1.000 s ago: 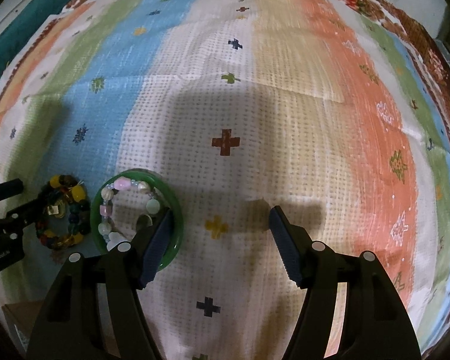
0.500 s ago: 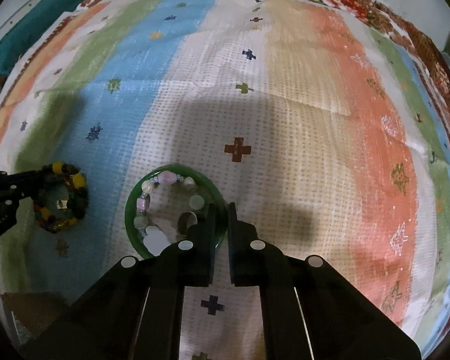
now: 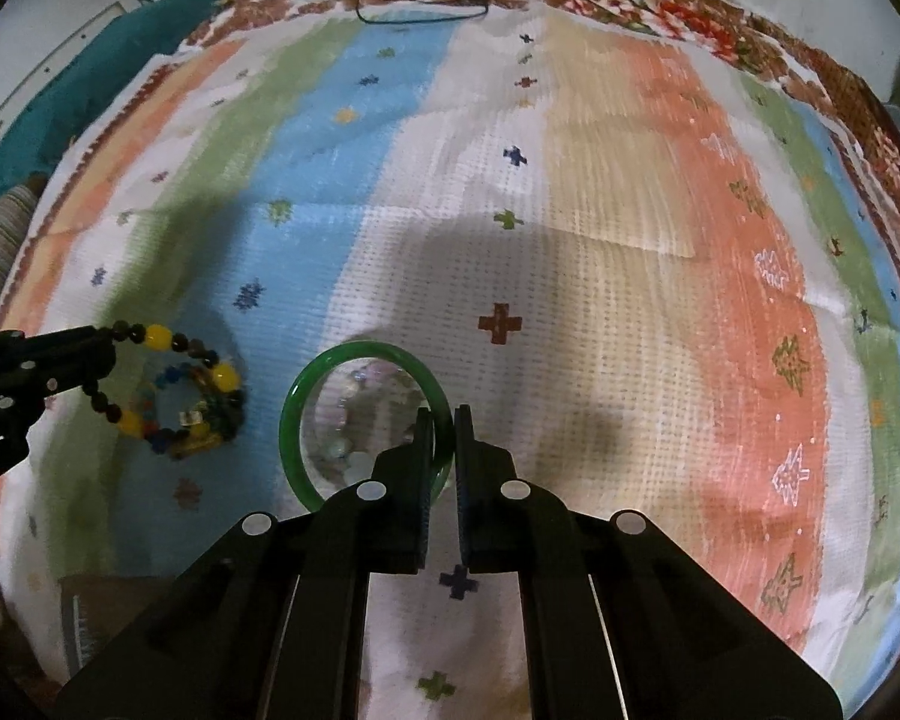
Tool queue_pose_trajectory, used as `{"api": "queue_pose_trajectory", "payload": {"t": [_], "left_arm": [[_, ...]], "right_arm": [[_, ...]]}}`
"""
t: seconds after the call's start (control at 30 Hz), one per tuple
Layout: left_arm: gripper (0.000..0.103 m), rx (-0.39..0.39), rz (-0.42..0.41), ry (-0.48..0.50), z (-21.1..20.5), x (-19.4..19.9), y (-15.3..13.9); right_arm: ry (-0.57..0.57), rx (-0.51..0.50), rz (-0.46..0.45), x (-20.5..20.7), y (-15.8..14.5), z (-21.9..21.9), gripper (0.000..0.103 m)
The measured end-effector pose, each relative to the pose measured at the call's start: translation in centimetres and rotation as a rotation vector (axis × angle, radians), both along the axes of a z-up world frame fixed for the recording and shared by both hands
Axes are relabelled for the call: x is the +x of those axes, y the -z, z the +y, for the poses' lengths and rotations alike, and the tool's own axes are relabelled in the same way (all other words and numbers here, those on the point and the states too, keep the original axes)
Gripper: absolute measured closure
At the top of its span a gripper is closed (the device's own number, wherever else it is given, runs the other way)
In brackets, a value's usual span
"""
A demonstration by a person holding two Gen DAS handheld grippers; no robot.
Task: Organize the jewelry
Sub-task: 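Grasp the green bangle rim with the right tool while the left grasps the yellow-black bracelet, then lift both held pieces, lower them into the silver tin and open both tools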
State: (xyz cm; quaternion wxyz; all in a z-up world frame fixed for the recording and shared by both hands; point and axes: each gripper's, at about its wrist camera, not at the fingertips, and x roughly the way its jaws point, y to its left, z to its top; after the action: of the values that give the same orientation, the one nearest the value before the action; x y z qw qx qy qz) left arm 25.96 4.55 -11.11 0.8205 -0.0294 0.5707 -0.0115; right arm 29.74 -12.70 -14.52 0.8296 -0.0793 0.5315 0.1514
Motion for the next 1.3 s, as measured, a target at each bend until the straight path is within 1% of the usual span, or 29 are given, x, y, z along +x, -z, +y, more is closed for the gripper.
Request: {"api": "queue_pose_trajectory", "payload": {"t": [0.17,0.5,1.13,1.3], "left_arm": [[0.092,-0.018,-0.032,0.011,-0.5,-0.7,-1.5],[0.092,-0.038,-0.075,0.007,-0.4,-1.6,-3.5],[0.092,-0.056,-0.105,0.005,-1.2,-3.4,-5.0],[0.092,-0.065,-0.123,0.002,-1.5,-4.1,-5.9]], "right_arm": [[-0.016,0.02,-0.02,-0.8,-1.2,0.3,0.095],[-0.02,0.028,-0.023,-1.4,-1.6,0.1,0.095],[-0.043,0.084,-0.067,-4.3,-4.6,0.2,0.095],[-0.048,0.096,-0.087,-5.1,-5.6,0.2,0.095]]}}
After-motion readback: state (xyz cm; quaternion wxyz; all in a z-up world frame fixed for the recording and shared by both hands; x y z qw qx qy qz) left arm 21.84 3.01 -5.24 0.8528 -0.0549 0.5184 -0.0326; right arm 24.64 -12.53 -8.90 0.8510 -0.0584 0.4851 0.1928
